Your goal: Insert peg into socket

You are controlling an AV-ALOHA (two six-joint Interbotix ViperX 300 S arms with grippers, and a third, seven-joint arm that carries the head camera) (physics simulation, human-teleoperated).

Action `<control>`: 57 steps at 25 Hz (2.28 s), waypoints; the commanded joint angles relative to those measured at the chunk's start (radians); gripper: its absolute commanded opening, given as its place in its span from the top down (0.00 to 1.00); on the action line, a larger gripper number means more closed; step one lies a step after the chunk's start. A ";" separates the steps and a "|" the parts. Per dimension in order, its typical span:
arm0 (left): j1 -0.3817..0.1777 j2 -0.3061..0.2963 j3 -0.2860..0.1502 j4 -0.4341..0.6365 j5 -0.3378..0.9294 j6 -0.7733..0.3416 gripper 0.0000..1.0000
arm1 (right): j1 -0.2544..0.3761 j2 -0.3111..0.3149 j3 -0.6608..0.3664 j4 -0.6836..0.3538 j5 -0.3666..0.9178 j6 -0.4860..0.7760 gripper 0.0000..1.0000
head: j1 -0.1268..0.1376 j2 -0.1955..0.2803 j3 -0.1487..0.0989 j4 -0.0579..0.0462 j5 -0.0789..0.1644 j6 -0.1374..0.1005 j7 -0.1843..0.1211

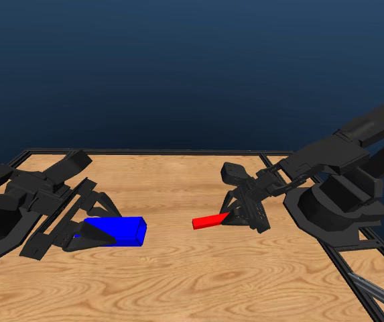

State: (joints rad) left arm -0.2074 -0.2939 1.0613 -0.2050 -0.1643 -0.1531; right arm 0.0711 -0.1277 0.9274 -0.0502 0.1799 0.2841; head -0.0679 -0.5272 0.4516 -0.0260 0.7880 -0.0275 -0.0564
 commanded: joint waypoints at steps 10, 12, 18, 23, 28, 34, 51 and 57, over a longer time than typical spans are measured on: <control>-0.088 -0.066 -0.080 0.202 0.231 -0.256 1.00 | 0.140 0.090 -0.386 -0.238 0.386 0.210 1.00 | 0.059 -0.013 0.001 0.027 0.009 0.043 0.062; -0.100 -0.103 -0.088 0.259 0.298 -0.304 1.00 | 0.148 0.107 -0.418 -0.243 0.392 0.210 1.00 | 0.065 -0.015 0.002 0.029 0.013 0.042 0.062; -0.148 -0.132 -0.174 0.496 0.568 -0.598 1.00 | 0.175 0.157 -0.502 -0.276 0.415 0.231 1.00 | 0.086 -0.017 0.005 0.034 0.017 0.039 0.061; -0.233 -0.104 -0.222 0.710 0.782 -0.861 1.00 | 0.181 0.188 -0.561 -0.290 0.415 0.227 1.00 | 0.097 -0.020 0.005 0.037 0.013 0.037 0.062; -0.298 -0.077 -0.252 0.860 0.885 -1.051 1.00 | 0.165 0.214 -0.599 -0.297 0.400 0.209 1.00 | 0.104 -0.022 0.005 0.038 0.010 0.034 0.057; -0.360 -0.064 -0.293 0.977 0.972 -1.223 1.00 | 0.131 0.233 -0.627 -0.296 0.411 0.186 1.00 | 0.111 -0.020 0.003 0.040 0.008 0.036 0.052; -0.453 0.010 -0.258 1.100 1.070 -1.441 1.00 | 0.121 0.267 -0.693 -0.284 0.365 0.147 1.00 | 0.111 -0.017 0.004 0.042 -0.006 0.047 0.050; -0.465 0.026 -0.275 1.125 1.102 -1.471 1.00 | 0.102 0.328 -0.748 -0.271 0.331 0.111 1.00 | 0.119 -0.018 0.002 0.045 -0.011 0.049 0.056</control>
State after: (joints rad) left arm -0.6840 -0.2661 0.8069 0.8989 0.9338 -1.6152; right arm 0.1898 0.2127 0.2231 -0.3166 0.5568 0.3935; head 0.0471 -0.5377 0.4649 0.0173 0.7913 0.0212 -0.0035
